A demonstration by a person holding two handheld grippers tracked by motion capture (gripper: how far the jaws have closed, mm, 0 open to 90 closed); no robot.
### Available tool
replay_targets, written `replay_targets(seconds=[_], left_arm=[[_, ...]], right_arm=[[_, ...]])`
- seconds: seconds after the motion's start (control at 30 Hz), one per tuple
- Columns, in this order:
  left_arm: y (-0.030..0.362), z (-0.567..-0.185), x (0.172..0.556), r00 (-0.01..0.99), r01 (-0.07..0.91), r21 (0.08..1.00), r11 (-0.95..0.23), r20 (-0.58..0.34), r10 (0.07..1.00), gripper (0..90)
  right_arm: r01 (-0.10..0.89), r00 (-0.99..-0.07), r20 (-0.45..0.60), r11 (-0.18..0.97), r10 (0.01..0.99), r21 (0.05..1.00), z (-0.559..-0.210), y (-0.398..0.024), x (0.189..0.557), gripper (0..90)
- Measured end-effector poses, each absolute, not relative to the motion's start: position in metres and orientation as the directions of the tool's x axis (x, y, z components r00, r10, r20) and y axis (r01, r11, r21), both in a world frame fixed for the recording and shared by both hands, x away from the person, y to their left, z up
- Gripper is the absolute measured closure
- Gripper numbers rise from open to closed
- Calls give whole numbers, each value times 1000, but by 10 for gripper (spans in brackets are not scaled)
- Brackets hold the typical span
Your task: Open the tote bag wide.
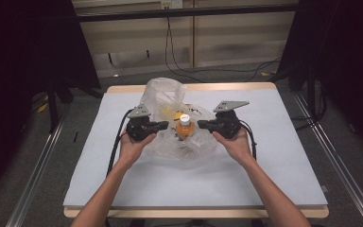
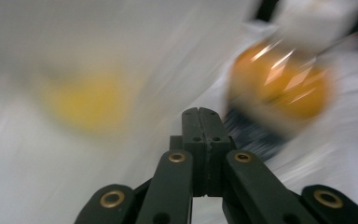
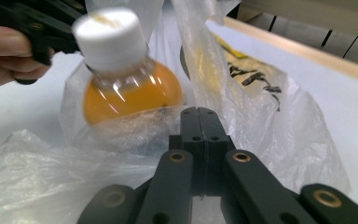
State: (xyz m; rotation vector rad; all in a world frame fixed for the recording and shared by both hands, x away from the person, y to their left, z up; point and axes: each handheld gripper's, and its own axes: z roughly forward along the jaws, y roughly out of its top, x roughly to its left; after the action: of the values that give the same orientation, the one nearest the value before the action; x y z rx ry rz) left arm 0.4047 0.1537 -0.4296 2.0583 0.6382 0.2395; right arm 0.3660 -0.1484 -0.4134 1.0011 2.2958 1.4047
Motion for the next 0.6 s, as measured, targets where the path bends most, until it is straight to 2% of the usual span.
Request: replay_targets(seconds=[0.17,0.33,0.6], left_arm=[[145,-456,411,846,381,771,-510,-68,529,900],[148,-471,412,843,407,701,-586,-41,537,900],[177,-481,408,829,444,694,-567,-78,554,900]], right_arm=[[478,-717,121,358,687,802,-450,-145,373,900],[505,-713,117,391,691,770,-467,-147,374,900],[541,-711,123,428,692,724,-485,-158,372,900]])
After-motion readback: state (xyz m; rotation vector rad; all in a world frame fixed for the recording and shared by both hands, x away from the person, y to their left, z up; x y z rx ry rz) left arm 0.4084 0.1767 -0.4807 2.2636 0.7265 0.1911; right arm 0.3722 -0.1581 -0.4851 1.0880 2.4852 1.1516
